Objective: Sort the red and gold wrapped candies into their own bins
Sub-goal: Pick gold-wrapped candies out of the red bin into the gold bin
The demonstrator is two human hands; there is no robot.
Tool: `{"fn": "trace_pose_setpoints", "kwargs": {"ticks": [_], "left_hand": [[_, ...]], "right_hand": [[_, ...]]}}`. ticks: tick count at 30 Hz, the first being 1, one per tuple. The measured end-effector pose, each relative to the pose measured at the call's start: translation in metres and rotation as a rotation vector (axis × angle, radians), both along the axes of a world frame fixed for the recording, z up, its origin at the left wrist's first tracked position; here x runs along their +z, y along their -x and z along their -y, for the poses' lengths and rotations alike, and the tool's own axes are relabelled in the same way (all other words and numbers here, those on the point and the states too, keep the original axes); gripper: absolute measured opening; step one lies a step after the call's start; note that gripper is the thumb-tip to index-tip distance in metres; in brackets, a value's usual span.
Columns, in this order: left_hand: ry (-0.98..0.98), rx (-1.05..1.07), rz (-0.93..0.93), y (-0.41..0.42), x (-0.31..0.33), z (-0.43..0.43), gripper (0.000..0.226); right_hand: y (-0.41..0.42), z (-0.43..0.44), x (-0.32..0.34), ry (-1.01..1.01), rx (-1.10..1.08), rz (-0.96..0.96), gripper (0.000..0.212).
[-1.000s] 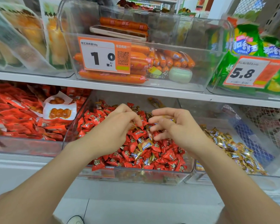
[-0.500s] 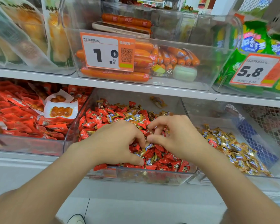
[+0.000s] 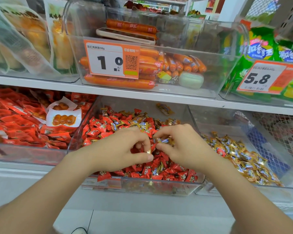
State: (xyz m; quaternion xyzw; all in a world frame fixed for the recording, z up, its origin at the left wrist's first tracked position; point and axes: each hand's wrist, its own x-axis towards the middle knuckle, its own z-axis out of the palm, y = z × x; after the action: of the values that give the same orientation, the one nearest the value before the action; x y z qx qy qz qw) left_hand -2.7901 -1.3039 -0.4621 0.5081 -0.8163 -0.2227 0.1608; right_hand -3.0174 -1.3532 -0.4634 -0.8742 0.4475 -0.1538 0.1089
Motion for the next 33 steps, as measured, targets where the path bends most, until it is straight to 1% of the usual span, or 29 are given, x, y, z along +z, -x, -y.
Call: {"fn": "trace_pose_setpoints", "kwargs": {"ticks": [3, 5, 8, 9, 10, 11, 14, 15, 16, 17, 18, 19, 20, 21, 23, 24, 26, 28, 31, 33], "left_hand": [[-0.028, 0.053, -0.160, -0.003, 0.008, -0.003, 0.025], [-0.036, 0.088, -0.227, -0.005, 0.010, -0.002, 0.028], [-0.011, 0.150, -0.276, -0.006, 0.010, 0.002, 0.018], [0.006, 0.167, -0.276, -0.007, 0.009, 0.005, 0.012], [0.023, 0.176, -0.251, -0.007, 0.009, 0.009, 0.010], [0.044, 0.184, -0.196, -0.008, 0.009, 0.012, 0.018], [0.148, 0.204, 0.064, -0.011, 0.003, 0.024, 0.043], [0.205, 0.208, 0.124, -0.010, 0.002, 0.029, 0.043], [0.248, 0.214, 0.155, -0.009, 0.002, 0.033, 0.036], [0.269, 0.219, 0.176, -0.008, 0.002, 0.036, 0.028], [0.263, 0.225, 0.209, -0.007, 0.002, 0.038, 0.030], [0.245, 0.228, 0.255, -0.008, 0.000, 0.041, 0.036], [0.214, 0.230, 0.309, -0.009, -0.002, 0.044, 0.045], [0.198, 0.223, 0.352, -0.011, -0.005, 0.046, 0.052], [0.178, 0.202, 0.378, -0.013, -0.009, 0.050, 0.057], [0.171, 0.192, 0.364, -0.014, -0.008, 0.051, 0.052], [0.154, 0.173, 0.321, -0.013, -0.006, 0.053, 0.035], [0.139, 0.158, 0.288, -0.013, -0.006, 0.054, 0.029], [0.143, 0.153, 0.268, -0.016, -0.008, 0.055, 0.029], [0.170, 0.146, 0.225, -0.020, -0.008, 0.055, 0.028]], "right_hand": [[0.008, 0.000, 0.006, -0.047, -0.066, 0.194, 0.026], [0.008, 0.001, 0.008, -0.103, -0.082, 0.301, 0.023], [0.005, 0.001, 0.009, -0.267, -0.130, 0.436, 0.013], [0.004, 0.001, 0.009, -0.305, -0.148, 0.467, 0.016], [0.003, 0.001, 0.009, -0.329, -0.165, 0.487, 0.022], [0.001, 0.000, 0.009, -0.338, -0.183, 0.501, 0.029], [-0.005, 0.001, 0.008, -0.297, -0.215, 0.492, 0.048], [-0.007, 0.002, 0.008, -0.285, -0.217, 0.491, 0.051], [-0.010, 0.003, 0.007, -0.268, -0.205, 0.493, 0.046], [-0.012, 0.006, 0.005, -0.233, -0.188, 0.493, 0.037], [-0.014, 0.010, 0.003, -0.183, -0.181, 0.479, 0.027], [-0.017, 0.014, 0.002, -0.129, -0.188, 0.450, 0.019], [-0.020, 0.018, 0.000, -0.085, -0.198, 0.419, 0.019], [-0.024, 0.022, -0.003, -0.048, -0.202, 0.385, 0.023], [-0.032, 0.027, -0.006, 0.035, -0.171, 0.281, 0.024], [-0.036, 0.028, -0.006, 0.055, -0.147, 0.205, 0.024], [-0.042, 0.027, -0.007, 0.028, -0.133, 0.037, 0.034], [-0.041, 0.026, -0.004, 0.029, -0.176, -0.085, 0.034], [-0.027, 0.027, -0.002, 0.002, -0.257, -0.160, 0.020], [-0.019, 0.025, -0.001, 0.000, -0.285, -0.163, 0.023]]}}
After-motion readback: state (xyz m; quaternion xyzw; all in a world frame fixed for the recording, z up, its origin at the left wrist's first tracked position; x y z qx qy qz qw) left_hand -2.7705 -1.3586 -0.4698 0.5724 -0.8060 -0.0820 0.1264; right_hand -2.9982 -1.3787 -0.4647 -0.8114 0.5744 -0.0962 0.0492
